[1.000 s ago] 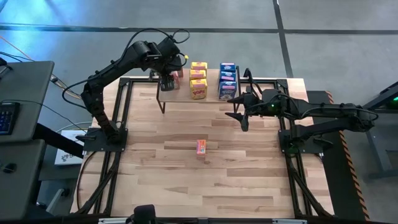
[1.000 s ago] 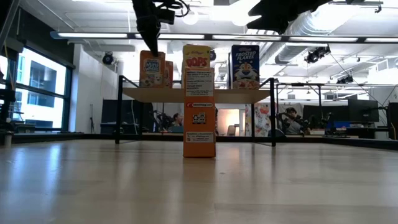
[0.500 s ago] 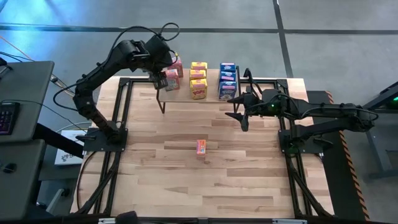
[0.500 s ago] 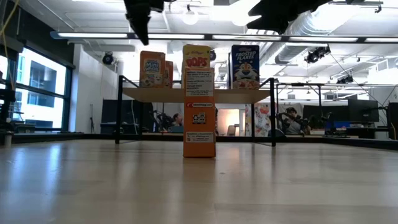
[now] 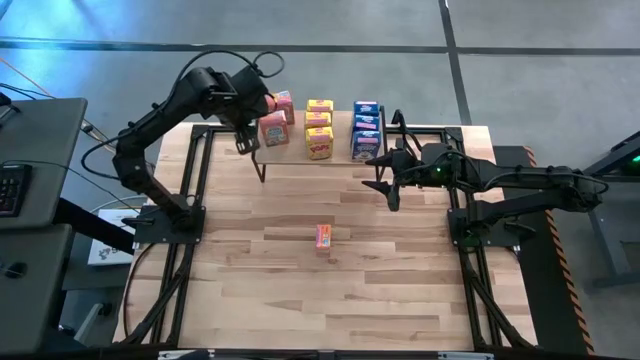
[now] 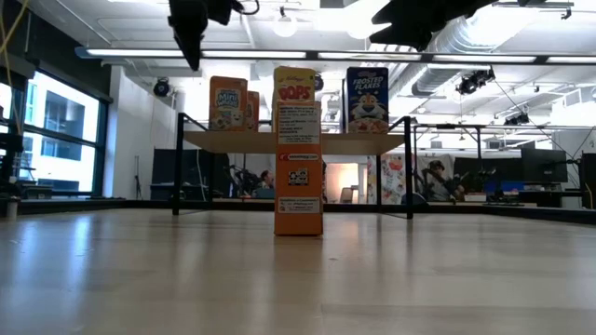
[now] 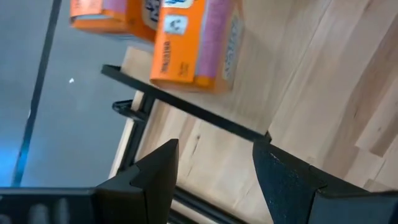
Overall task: Stack cereal on shelf
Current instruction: Put the bottom orange cereal box on the shelf aligned with the other orange cereal box
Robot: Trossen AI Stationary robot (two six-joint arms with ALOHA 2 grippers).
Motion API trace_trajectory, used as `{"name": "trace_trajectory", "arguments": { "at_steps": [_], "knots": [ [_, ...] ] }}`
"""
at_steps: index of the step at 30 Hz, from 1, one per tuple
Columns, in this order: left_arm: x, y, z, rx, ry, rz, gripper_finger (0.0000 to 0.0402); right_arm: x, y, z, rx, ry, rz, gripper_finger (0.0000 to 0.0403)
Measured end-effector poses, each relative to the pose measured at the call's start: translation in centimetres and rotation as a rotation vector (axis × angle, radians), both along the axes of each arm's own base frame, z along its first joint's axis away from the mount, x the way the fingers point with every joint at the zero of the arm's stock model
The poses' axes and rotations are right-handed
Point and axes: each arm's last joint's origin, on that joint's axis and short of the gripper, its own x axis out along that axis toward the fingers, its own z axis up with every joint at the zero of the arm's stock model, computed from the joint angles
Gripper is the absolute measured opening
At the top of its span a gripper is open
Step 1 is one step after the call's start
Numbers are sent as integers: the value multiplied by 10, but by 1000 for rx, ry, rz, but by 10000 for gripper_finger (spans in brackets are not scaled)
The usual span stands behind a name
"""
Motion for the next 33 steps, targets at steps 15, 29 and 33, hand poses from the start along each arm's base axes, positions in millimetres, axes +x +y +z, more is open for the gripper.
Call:
{"name": "trace_trajectory", "arguments": {
  "at_steps": [15, 29, 33],
  "knots": [
    [15, 11, -13, 28, -50, -56, 198, 0, 0, 0, 0, 0, 0, 257],
    [25, 25, -21, 26, -59, -64, 198, 0, 0, 0, 0, 0, 0, 257],
    [26, 25, -21, 33, -67, -72, 198, 0, 0, 0, 0, 0, 0, 257]
  ]
}}
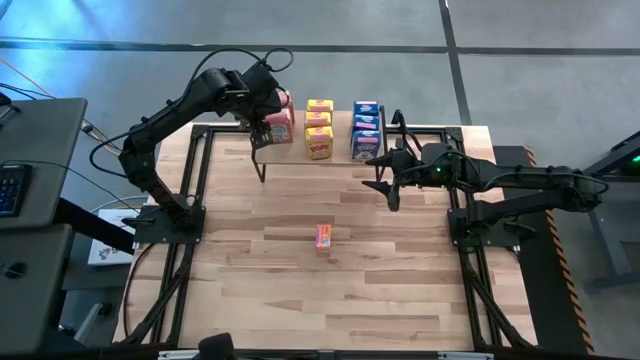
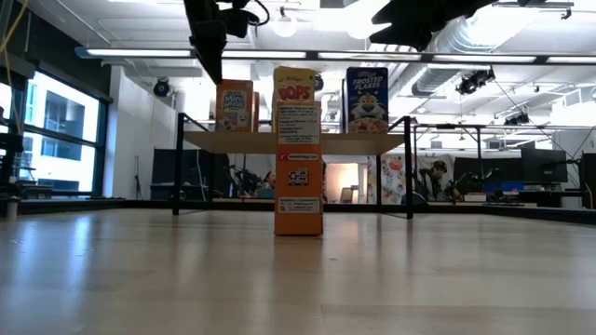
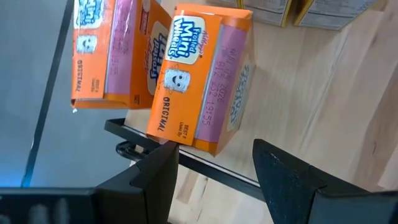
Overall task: Stack cereal on shelf
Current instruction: Put the bottom orange cereal box on the shelf aligned with the other orange cereal box, then put the orange cereal box on the shelf aligned with the other orange cereal boxes
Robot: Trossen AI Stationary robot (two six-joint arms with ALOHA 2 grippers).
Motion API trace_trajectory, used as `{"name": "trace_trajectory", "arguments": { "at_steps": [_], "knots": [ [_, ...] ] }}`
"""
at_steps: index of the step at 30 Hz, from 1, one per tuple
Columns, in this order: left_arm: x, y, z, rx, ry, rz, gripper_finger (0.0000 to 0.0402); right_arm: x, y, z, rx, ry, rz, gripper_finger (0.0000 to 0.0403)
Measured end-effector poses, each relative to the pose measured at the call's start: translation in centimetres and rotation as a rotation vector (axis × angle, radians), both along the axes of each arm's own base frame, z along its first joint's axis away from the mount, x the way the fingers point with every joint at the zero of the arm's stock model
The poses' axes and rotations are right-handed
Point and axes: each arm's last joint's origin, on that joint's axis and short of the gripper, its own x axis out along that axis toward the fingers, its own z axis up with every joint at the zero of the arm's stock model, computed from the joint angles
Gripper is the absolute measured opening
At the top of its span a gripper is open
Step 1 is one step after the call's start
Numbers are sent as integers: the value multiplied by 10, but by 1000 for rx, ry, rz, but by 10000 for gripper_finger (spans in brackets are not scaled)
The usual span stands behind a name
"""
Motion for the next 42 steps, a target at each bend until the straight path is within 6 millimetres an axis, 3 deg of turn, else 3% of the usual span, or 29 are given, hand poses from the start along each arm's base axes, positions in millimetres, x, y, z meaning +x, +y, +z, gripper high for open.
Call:
{"name": "trace_trajectory", "arguments": {
  "at_steps": [14, 24, 32, 42],
  "knots": [
    [-1, 0, 6, 28, 6, 12, 198, 0, 0, 0, 0, 0, 0, 257],
    [-6, -13, 13, -28, 20, 86, 198, 0, 0, 0, 0, 0, 0, 257],
    [-6, -50, 27, -63, -67, 146, 198, 0, 0, 0, 0, 0, 0, 257],
    [25, -126, 27, -185, -208, 228, 198, 0, 0, 0, 0, 0, 0, 257]
  ]
}}
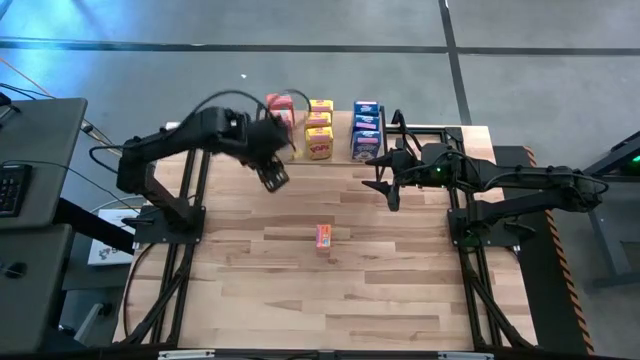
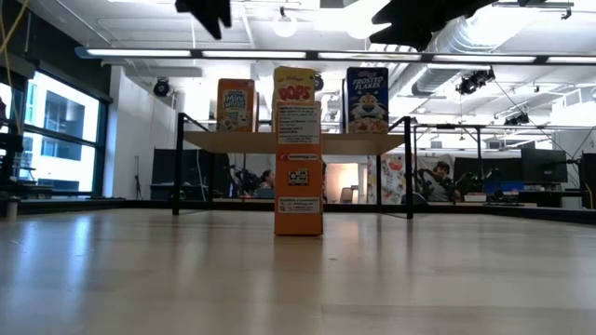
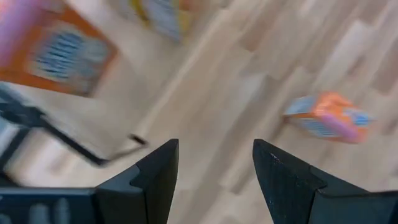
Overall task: Stack cereal on shelf
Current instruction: Put the orange cereal box on the shelf aligned with the other orange cereal boxes
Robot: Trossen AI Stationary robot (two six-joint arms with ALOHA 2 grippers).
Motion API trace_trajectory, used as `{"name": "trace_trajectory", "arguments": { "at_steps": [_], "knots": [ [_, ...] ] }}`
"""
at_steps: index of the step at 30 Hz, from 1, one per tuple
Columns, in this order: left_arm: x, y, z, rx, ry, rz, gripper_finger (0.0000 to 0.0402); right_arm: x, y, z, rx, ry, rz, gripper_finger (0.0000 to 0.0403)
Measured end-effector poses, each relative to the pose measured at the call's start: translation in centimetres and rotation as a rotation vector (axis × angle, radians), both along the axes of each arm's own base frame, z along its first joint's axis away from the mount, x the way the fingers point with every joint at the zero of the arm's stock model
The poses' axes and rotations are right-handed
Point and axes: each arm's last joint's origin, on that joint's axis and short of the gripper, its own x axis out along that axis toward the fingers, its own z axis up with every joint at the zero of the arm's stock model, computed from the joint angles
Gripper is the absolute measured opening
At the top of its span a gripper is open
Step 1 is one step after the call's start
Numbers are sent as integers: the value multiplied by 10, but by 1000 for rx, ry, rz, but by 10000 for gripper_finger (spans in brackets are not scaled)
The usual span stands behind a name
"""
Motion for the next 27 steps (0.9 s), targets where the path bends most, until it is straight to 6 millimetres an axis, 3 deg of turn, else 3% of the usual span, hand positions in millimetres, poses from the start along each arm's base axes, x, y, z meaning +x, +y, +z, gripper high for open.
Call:
{"name": "trace_trajectory", "arguments": {
  "at_steps": [5, 13, 27],
  "knots": [
    [15, -34, -3, -81, -84, 83, 198, 0, 0, 0, 0, 0, 0, 257],
    [45, -82, -24, -174, -107, 141, 198, 0, 0, -1, 1, 7, 0, 257],
    [82, -135, -72, -236, -27, 174, 212, 0, 0, -1, 1, 8, 0, 257]
  ]
}}
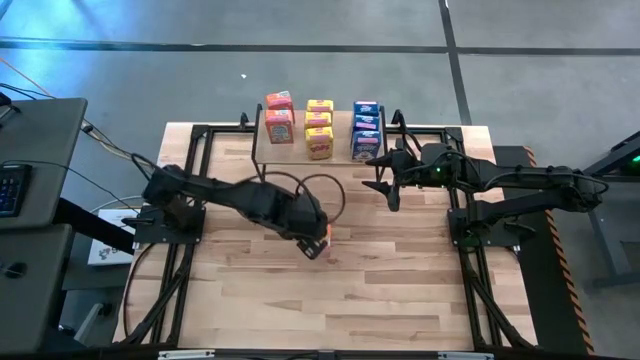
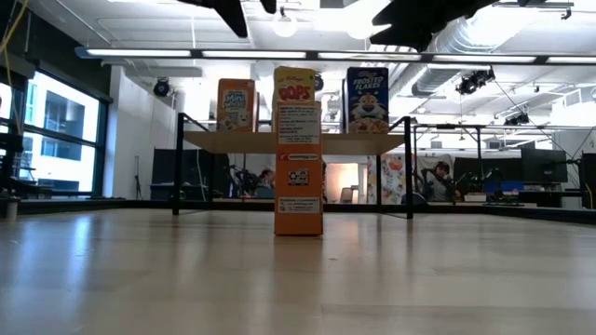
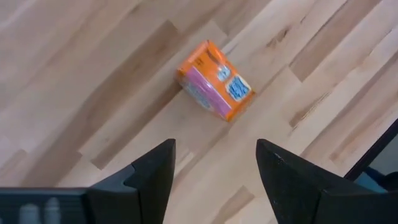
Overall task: Stack cereal on shelf
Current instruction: Put the orange cereal box on the shelf aligned with the other orange cereal boxes
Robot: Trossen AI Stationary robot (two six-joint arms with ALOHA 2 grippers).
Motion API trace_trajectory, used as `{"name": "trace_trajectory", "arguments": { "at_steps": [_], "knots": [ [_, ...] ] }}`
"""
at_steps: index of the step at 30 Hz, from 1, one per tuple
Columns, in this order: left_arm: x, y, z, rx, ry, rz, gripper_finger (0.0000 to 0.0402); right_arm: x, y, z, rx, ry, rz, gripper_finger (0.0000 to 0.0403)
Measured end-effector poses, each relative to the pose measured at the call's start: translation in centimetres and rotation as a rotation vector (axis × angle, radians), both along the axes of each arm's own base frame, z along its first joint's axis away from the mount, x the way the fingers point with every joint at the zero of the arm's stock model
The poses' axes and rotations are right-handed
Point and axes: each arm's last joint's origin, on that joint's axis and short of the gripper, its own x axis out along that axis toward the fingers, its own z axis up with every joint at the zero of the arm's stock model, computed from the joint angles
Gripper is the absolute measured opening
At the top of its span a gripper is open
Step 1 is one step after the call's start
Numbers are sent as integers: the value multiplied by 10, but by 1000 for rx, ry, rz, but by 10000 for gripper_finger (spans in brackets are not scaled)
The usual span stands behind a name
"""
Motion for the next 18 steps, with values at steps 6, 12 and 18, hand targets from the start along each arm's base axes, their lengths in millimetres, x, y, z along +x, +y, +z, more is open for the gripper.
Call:
{"name": "trace_trajectory", "arguments": {
  "at_steps": [6, 12, 18],
  "knots": [
    [12, -17, -13, 7, -27, -12, 249, 0, 0, 0, 0, 0, 0, 257],
    [23, -26, -25, -5, -50, 38, 267, 0, 0, 0, 0, -1, 0, 257],
    [35, -30, -33, -26, -93, 61, 267, -1, 0, -2, 3, 17, 0, 257]
  ]
}}
